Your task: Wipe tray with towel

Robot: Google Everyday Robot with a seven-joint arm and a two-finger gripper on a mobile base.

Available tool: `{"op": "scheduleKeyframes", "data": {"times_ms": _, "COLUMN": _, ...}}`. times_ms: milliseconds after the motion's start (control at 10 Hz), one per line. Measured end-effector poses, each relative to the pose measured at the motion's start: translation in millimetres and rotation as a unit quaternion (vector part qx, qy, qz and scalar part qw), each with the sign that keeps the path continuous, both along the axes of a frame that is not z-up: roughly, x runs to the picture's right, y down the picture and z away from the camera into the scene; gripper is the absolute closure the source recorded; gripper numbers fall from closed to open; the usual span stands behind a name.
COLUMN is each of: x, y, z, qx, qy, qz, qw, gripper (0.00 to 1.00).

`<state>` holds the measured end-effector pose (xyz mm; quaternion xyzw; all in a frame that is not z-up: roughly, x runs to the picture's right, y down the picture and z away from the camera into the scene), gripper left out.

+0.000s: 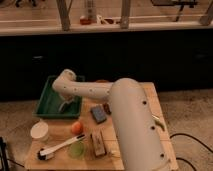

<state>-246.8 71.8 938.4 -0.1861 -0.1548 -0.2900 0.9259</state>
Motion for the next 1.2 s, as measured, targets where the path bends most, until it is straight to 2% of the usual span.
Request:
{"op": "scheduleKeyframes", "data": {"times_ms": 100, "x": -14.2, "y": -7.3, "z": 11.4, "qx": 0.004, "qy": -0.005, "qz": -0.004, "qw": 1.0000, "gripper": 1.00}}
{"op": "scheduleKeyframes", "data": {"times_ms": 300, "x": -46.2, "y": 0.3, "z": 9.2, "qx": -0.004, "qy": -0.040, "qz": -0.027, "qw": 0.9988, "gripper": 1.00}}
{"op": "scheduleKeyframes", "data": {"times_ms": 500, "x": -60.5, "y": 16.9, "z": -5.8, "qx": -0.006, "qy": -0.070, "qz": -0.047, "qw": 0.9965, "gripper": 1.00}}
{"op": "scheduleKeyframes", "data": {"times_ms": 700, "x": -57.0, "y": 39.2, "z": -28.3, "qx": -0.011, "qy": -0.086, "qz": -0.054, "qw": 0.9948, "gripper": 1.00}}
{"op": "scheduleKeyframes", "data": {"times_ms": 900, "x": -39.5, "y": 49.0, "z": -43.5, "qx": -0.013, "qy": -0.080, "qz": -0.052, "qw": 0.9954, "gripper": 1.00}}
{"op": "scheduleKeyframes", "data": {"times_ms": 1200, "x": -10.8, "y": 42.4, "z": -46.9, "qx": -0.004, "qy": -0.037, "qz": -0.040, "qw": 0.9985, "gripper": 1.00}}
